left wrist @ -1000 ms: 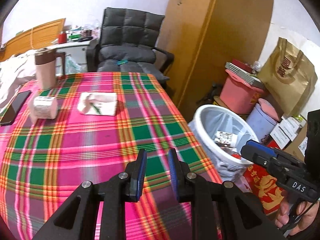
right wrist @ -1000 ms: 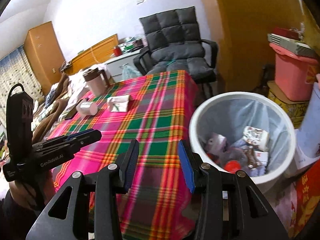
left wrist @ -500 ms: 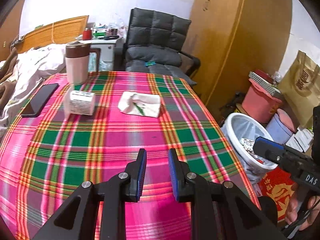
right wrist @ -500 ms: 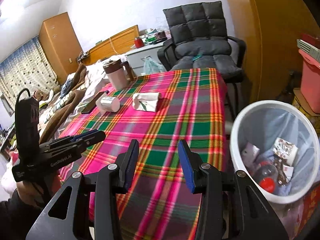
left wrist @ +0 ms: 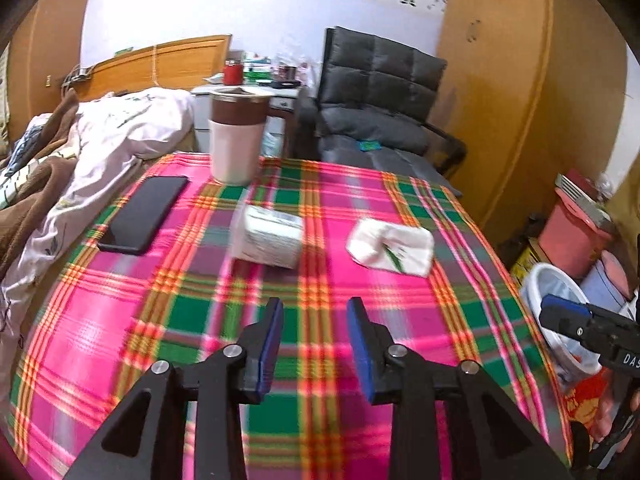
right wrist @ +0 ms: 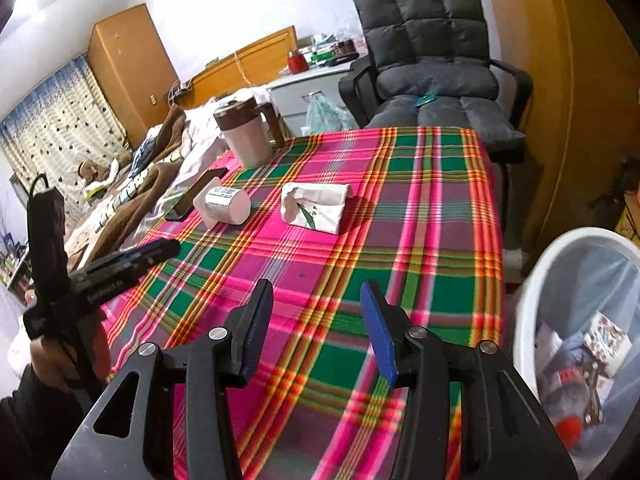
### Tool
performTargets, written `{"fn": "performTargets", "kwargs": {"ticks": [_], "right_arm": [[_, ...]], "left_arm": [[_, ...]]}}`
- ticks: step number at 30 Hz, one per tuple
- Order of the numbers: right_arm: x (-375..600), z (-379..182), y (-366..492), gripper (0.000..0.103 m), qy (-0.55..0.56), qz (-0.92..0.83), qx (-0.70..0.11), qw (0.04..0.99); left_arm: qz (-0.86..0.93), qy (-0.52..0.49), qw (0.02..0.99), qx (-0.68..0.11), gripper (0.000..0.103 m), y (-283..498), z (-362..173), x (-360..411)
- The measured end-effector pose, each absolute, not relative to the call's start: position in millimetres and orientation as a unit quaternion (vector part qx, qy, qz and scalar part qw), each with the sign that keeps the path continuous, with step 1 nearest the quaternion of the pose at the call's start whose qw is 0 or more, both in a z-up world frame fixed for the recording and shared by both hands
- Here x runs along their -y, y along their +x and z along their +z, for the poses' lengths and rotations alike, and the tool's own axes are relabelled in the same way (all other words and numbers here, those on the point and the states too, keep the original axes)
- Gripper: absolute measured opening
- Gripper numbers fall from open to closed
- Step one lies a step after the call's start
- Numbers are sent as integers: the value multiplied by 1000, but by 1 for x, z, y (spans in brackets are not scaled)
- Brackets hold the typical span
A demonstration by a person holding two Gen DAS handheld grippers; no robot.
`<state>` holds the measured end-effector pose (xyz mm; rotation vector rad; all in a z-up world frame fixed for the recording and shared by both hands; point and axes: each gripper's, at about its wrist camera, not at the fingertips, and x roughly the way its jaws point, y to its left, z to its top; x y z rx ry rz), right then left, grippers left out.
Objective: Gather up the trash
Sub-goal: 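Move both tools back toward the yogurt cup and tissue on the table, then grasp the white yogurt cup with the left tool while the right tool grasps the tissue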
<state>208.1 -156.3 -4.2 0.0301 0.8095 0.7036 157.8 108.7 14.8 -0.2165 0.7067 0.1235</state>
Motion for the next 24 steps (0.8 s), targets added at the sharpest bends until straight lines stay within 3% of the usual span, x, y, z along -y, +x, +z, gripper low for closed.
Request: {"fn": "performTargets", "kwargs": {"ticks": [12,24], "right_arm": [[127,-27,267,48,4,349,-421,838],[119,-47,299,48,23,356,-446,821]], "left_arm": [[67,-111,922,-364,37,212,-2,-171],[41,-103,920,-377,37,245,-22,-175]]}}
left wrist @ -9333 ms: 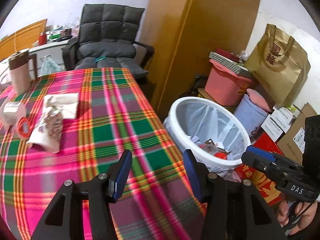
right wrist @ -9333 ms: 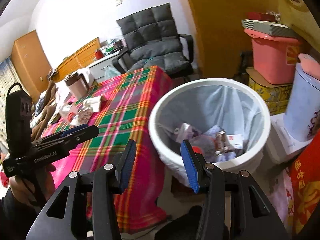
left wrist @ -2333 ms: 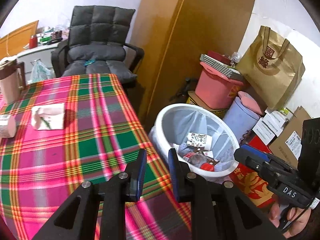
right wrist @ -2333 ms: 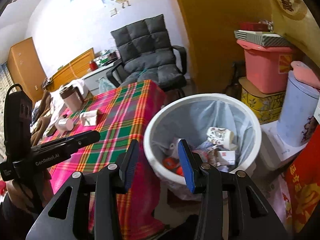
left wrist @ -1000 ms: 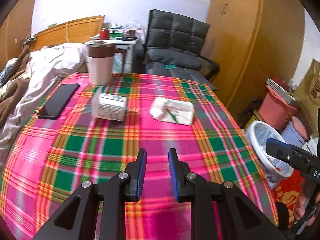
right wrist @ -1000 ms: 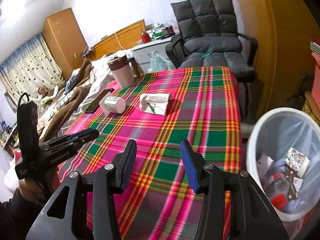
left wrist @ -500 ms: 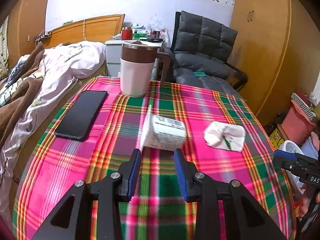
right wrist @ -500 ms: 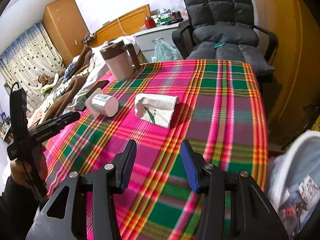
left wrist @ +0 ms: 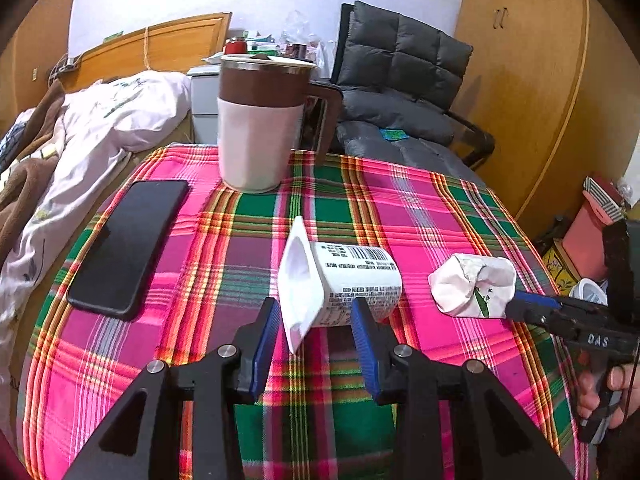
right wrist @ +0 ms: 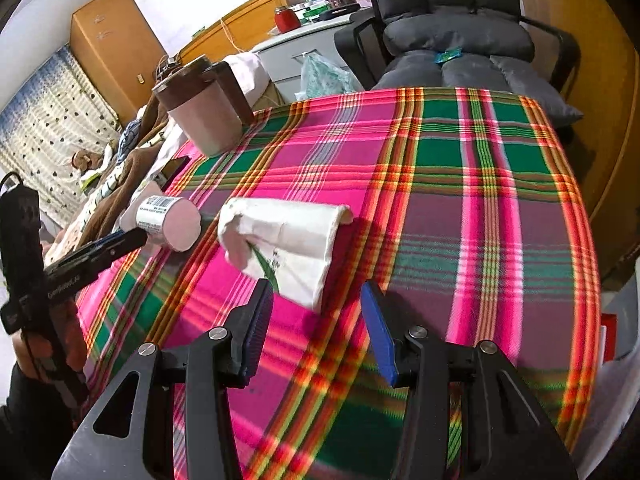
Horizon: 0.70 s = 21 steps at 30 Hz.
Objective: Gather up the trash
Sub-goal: 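Grasp the white yogurt cup with the left tool while the right tool grasps the tissue, then carry the yogurt cup and tissue over the white bin with both tools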
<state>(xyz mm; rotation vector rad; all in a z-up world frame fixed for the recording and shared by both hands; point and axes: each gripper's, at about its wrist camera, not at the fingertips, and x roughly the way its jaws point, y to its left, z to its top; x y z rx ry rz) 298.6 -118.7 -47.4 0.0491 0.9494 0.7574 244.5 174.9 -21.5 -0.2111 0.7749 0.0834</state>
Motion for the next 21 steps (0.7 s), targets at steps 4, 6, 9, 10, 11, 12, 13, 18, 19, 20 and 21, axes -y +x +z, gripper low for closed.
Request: {"fn": "performTargets", "kwargs": {"ticks": [4,6,9,10,11,12,13,18,19,20,21], "right_arm": [[118,-47,303,48,34,363,-447,817],[118,-47,304,47,38,364,-447,816],[117,-47,302,22,37,368,-447,814],[118,-46,300,19,36,368,-445,815],[116,-45,301,17,36,370,-444,816],[116,-44,299,15,37,370,-441,817],[117,-43,299,13,37,371,-439,817],[113,-36,291,9,25,370,-428,824],[113,-35,291,8,25,370,-426,825],[115,-33,286,7,26,370,-423,827],[116,-31,285,7,27,369,-421,828]], "left_arm": [[32,-104,920,-376,28,246,-22,-173],[32,-102,919,-379,20,247,-23,-171],[31,-100,919,-381,10,249,-23,-169],[30,-98,919,-381,10,249,-23,-168],[30,-97,919,-381,8,249,-23,-166],[30,-94,920,-380,8,249,-22,-166],[31,-92,920,-379,6,249,-22,-165],[29,-87,924,-372,5,244,-17,-160],[30,-86,925,-370,5,242,-16,-158],[30,-86,925,-368,5,240,-14,-157],[28,-87,926,-366,5,237,-12,-155]]}}
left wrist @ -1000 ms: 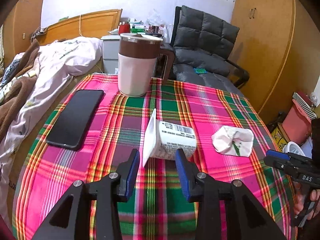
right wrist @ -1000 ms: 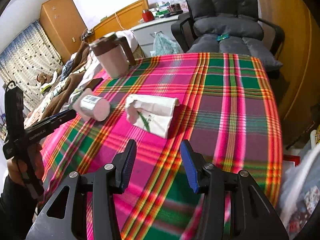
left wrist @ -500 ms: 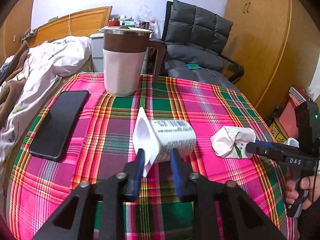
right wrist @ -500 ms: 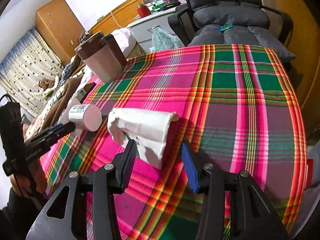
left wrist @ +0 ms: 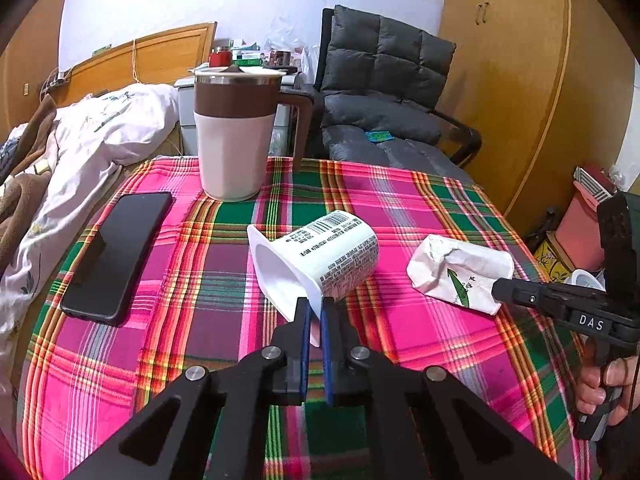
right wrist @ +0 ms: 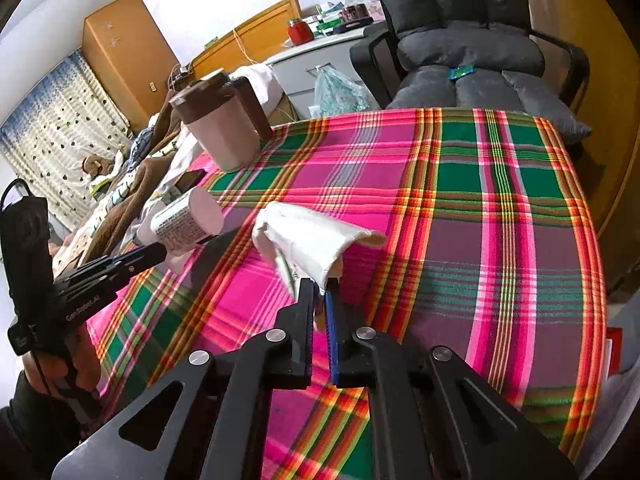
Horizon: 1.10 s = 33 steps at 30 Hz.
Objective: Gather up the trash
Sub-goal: 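Carry the yogurt cup and tissue over the white bin with both tools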
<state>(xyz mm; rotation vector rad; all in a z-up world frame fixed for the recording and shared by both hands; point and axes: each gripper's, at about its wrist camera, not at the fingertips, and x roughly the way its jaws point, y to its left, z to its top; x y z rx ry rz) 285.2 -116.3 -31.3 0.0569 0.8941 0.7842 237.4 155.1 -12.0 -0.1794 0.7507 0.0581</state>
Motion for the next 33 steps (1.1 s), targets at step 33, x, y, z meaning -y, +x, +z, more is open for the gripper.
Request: {"fn": "performTargets", "kwargs": {"ticks": [33], "right_arm": [[194,13,207,5,65,319,-349,879]], "left_arm": [[-44,-89,932,-348,5,163,36,-21]]}}
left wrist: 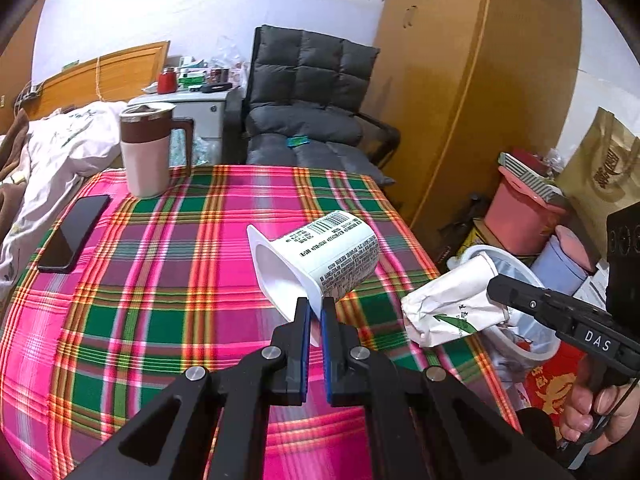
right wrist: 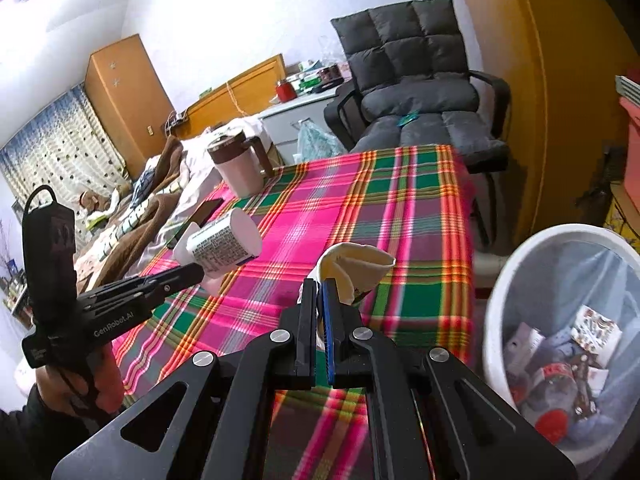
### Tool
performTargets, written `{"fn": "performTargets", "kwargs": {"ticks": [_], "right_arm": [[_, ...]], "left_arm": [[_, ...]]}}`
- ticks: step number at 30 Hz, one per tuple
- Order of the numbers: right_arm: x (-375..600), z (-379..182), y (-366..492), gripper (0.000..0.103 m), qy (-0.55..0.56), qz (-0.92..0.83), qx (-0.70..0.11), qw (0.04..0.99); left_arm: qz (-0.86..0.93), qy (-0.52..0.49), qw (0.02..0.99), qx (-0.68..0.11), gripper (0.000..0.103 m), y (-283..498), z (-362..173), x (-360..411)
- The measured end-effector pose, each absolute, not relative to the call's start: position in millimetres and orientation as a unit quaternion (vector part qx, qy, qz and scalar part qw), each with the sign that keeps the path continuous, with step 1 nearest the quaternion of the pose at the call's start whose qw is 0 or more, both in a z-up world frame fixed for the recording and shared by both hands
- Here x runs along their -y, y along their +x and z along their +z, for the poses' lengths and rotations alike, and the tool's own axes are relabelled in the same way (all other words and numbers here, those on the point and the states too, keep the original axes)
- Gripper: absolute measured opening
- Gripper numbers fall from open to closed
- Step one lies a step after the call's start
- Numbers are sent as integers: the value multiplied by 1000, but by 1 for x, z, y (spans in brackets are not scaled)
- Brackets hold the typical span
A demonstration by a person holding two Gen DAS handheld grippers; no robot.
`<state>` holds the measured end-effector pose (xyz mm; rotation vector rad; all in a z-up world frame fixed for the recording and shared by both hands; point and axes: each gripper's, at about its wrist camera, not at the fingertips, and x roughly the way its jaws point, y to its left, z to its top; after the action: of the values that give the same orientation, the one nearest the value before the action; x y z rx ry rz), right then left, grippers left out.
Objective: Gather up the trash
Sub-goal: 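Carry the yogurt cup and tissue over the white bin with both tools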
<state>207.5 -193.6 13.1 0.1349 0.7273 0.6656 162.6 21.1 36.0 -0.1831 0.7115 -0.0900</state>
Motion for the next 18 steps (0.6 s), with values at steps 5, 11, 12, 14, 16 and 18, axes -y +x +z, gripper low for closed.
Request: {"fn": "performTargets", "kwargs": {"ticks": [5,11,12,14,16,18], "right_arm": [[209,17,205,5,75,305,-337,888],[233,16,201,5,91,279,-328,898],[237,16,199,5,93,275,-327,899],[246,16,198,5,98,264,-324,903],[257,16,196,5,103,253,-321,907],[268,15,195,5,110,240,-319,910]], "left_arm": [[-65,-83,931,-349,5,163,40,1],[-96,-74,927,-354,5,171,40,35],[-100,-73,927,-354,5,172,39,39],[-111,-69,925,-356,5,175,39,51],[-123,-65,923,-359,5,180,38,64],[-136,-59,920,-362,5,186,37,78]]}}
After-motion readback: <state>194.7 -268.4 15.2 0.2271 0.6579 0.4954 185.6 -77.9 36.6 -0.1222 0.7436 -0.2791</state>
